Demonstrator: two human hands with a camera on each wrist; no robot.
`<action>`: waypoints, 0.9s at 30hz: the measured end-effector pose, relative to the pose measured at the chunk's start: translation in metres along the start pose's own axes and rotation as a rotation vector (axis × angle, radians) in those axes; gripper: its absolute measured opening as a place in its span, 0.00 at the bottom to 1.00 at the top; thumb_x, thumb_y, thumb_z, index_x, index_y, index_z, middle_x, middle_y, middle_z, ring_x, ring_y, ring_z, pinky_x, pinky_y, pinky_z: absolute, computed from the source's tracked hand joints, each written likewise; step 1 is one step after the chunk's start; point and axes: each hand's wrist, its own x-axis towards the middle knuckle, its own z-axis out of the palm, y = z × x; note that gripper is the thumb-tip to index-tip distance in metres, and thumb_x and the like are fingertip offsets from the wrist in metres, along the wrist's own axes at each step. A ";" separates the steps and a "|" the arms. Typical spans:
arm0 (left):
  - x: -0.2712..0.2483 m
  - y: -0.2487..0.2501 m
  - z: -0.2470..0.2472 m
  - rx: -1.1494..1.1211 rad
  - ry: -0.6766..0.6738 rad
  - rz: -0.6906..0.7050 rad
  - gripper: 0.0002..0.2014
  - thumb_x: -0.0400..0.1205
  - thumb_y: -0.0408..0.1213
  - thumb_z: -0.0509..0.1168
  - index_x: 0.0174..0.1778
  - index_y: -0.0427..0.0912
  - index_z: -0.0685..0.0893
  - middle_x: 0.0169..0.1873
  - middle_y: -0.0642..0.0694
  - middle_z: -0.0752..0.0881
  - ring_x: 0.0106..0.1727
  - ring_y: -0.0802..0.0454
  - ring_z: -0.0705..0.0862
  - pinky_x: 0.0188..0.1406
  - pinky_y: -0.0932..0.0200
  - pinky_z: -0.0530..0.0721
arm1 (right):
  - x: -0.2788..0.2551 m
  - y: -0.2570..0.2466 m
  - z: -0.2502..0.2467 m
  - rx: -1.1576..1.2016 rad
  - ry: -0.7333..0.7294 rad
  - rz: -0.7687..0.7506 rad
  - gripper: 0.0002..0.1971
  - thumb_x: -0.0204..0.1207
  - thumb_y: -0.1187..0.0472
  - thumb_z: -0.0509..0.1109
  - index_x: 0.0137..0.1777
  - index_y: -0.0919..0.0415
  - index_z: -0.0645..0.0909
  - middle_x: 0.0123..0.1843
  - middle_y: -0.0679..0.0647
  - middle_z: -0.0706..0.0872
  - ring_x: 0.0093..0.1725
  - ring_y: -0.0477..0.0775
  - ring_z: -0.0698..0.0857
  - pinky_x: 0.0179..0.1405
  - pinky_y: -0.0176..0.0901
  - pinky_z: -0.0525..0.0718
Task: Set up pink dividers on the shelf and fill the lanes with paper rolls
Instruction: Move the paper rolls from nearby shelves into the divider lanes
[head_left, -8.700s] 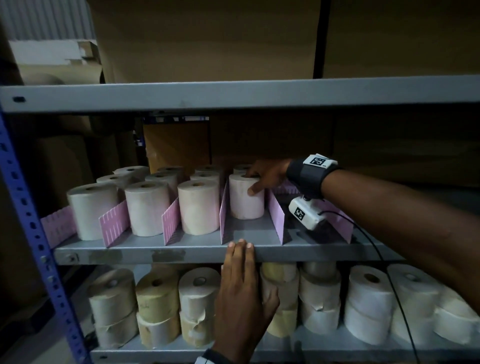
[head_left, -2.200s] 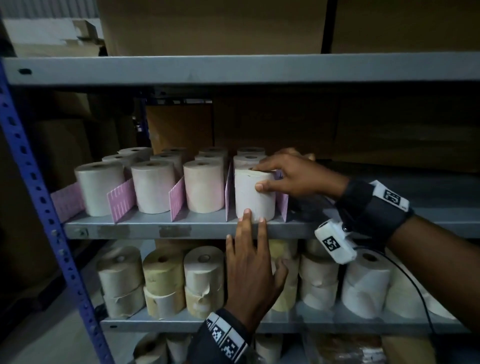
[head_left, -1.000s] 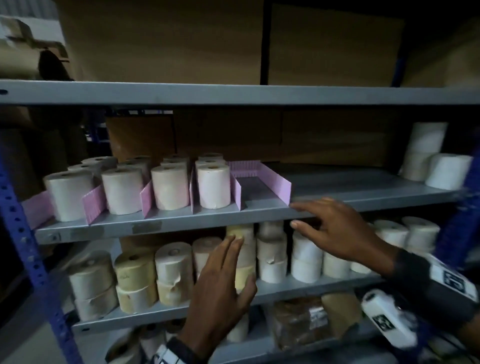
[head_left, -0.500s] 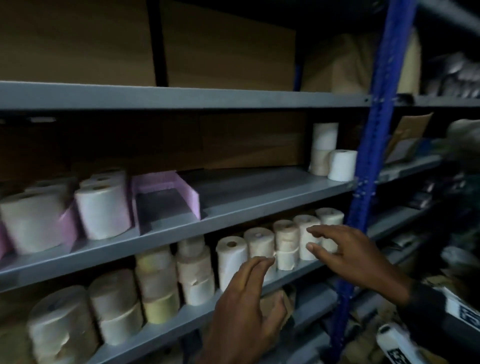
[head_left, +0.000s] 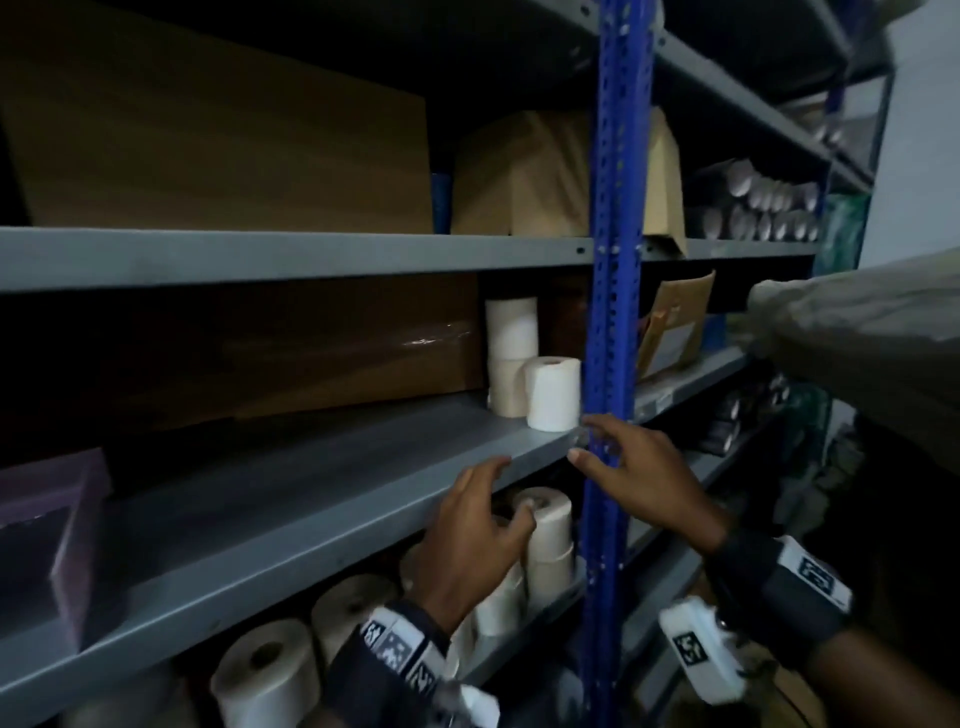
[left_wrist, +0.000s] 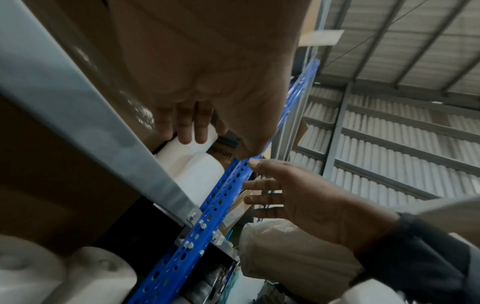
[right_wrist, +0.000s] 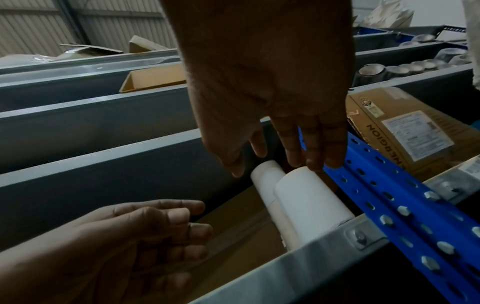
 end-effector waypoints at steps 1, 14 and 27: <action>0.017 -0.001 0.008 -0.004 -0.004 -0.013 0.27 0.84 0.46 0.73 0.79 0.46 0.79 0.74 0.50 0.83 0.73 0.53 0.82 0.74 0.55 0.78 | 0.014 0.006 0.002 -0.001 0.004 0.020 0.27 0.73 0.41 0.73 0.72 0.46 0.78 0.62 0.52 0.88 0.62 0.54 0.86 0.60 0.45 0.83; 0.180 -0.040 0.096 -0.130 -0.087 -0.252 0.36 0.82 0.51 0.74 0.80 0.38 0.70 0.74 0.36 0.82 0.74 0.37 0.81 0.70 0.43 0.83 | 0.173 0.045 0.032 -0.175 -0.149 0.069 0.28 0.79 0.40 0.67 0.77 0.45 0.72 0.74 0.52 0.81 0.69 0.60 0.81 0.67 0.51 0.78; 0.189 -0.046 0.120 -0.011 -0.033 -0.188 0.36 0.83 0.59 0.68 0.82 0.44 0.69 0.74 0.41 0.83 0.72 0.40 0.82 0.68 0.44 0.82 | 0.192 0.045 0.030 -0.107 -0.305 -0.039 0.28 0.79 0.51 0.73 0.78 0.52 0.74 0.75 0.49 0.79 0.73 0.48 0.78 0.73 0.46 0.76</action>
